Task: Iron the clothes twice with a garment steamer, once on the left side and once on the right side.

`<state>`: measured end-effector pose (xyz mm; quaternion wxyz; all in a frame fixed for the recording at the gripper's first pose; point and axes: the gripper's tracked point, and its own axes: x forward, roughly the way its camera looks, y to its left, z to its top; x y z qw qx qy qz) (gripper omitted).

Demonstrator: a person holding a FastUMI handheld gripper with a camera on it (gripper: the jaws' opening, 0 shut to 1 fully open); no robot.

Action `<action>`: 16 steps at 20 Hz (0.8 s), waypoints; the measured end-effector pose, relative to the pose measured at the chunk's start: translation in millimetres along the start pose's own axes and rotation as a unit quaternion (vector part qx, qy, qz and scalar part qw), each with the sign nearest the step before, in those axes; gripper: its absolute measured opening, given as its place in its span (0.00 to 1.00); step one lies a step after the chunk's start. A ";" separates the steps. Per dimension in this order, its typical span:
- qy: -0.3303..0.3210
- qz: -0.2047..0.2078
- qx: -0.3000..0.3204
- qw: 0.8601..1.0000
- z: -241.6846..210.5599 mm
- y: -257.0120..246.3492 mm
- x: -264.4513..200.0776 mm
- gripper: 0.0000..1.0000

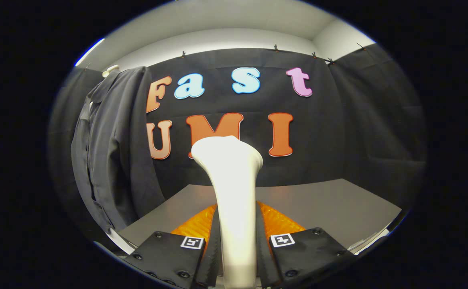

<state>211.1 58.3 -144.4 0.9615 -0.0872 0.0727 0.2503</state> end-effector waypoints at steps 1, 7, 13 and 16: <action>0.005 0.001 0.001 1.000 -0.1 12.2 -2.4 0.46; 0.027 0.010 0.079 0.996 45.6 88.6 1.7 0.47; 0.025 -0.033 0.117 0.992 87.6 141.5 -29.7 0.47; 0.017 -0.070 0.124 0.990 98.3 154.2 -56.8 0.47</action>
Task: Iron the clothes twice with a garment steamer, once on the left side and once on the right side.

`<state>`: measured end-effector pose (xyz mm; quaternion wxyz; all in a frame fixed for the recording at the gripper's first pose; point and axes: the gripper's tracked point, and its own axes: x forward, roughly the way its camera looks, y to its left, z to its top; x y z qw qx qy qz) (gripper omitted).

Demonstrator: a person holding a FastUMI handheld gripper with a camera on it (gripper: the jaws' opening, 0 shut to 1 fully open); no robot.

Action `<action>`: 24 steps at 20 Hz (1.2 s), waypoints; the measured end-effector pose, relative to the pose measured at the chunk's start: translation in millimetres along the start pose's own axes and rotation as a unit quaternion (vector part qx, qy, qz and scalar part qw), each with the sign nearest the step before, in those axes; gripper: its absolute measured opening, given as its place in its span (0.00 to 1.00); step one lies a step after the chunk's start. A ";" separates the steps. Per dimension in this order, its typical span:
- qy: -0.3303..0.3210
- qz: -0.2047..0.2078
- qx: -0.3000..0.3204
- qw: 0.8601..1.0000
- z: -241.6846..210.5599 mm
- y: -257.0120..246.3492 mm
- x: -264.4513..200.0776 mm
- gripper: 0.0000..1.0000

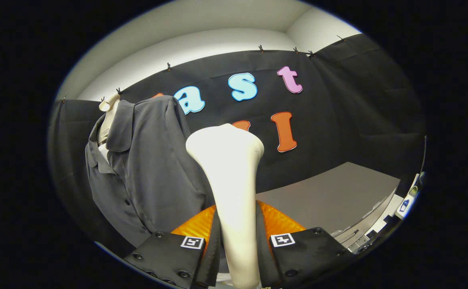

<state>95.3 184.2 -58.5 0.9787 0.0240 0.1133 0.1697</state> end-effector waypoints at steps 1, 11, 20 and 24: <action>-0.006 -0.006 0.002 1.000 3.2 7.7 -10.2 0.47; -0.043 -0.005 -0.025 0.999 7.7 114.4 -66.9 0.46; -0.034 0.014 -0.062 0.997 -4.9 171.0 -6.3 0.46; -0.022 0.009 -0.071 0.997 -16.0 174.6 24.2 0.47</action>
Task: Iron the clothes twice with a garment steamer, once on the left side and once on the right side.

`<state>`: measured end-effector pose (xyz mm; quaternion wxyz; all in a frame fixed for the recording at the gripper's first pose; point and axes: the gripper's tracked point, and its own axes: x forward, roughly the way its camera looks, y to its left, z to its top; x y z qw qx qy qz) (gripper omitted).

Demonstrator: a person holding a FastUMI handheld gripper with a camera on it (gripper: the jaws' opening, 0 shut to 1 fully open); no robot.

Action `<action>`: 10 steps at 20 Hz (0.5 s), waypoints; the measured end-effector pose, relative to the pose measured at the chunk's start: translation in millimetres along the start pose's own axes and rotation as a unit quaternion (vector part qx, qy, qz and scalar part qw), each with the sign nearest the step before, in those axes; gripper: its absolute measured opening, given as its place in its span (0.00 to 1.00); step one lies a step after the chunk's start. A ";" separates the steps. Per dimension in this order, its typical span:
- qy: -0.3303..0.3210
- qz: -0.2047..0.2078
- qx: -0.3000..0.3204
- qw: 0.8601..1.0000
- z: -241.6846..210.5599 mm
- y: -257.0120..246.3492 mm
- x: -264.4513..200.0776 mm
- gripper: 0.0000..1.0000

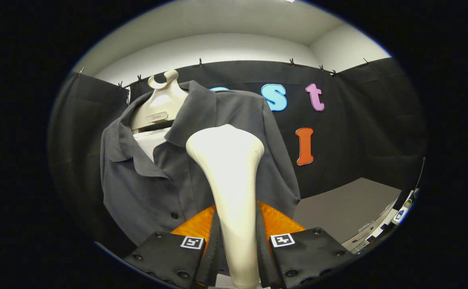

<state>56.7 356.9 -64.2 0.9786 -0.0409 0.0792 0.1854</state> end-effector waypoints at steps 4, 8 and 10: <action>0.012 -0.003 -0.011 1.000 -11.8 1.0 6.4 0.47; 0.040 -0.004 -0.021 0.999 -40.4 2.6 1.9 0.47; 0.054 -0.011 -0.024 0.998 -57.6 -0.2 1.0 0.47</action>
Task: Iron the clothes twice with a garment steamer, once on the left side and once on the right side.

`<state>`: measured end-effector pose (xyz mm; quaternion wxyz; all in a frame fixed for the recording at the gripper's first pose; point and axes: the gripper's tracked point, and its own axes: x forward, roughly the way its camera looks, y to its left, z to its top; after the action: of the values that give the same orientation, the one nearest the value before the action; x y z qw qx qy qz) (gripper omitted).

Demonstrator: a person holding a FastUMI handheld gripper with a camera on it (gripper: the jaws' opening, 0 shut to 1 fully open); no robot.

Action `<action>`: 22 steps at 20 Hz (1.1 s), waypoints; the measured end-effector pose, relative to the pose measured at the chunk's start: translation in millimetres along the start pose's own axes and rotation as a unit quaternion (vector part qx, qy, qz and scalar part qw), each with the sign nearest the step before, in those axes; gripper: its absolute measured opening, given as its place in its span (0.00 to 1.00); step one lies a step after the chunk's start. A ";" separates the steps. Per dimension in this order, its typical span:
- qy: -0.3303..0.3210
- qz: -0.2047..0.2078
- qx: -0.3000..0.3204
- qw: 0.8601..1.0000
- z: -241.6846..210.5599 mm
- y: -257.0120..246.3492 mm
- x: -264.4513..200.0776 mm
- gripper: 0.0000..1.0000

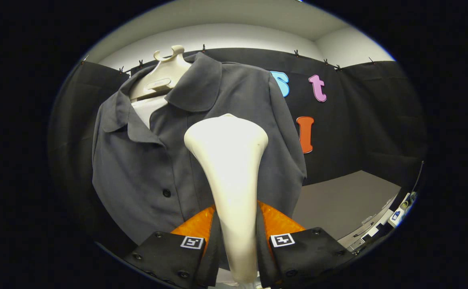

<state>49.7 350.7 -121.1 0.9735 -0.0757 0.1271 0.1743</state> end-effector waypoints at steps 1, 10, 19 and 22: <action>0.008 -0.002 -0.001 1.000 -9.0 -0.8 1.3 0.47; 0.076 -0.014 -0.004 0.997 -82.3 -4.4 0.6 0.47; 0.159 -0.033 -0.015 0.987 -170.4 -14.0 0.8 0.47; 0.189 -0.035 -0.014 0.981 -205.8 -18.3 1.5 0.47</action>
<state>12.1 294.7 -316.4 0.9364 -0.1252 0.3032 0.1247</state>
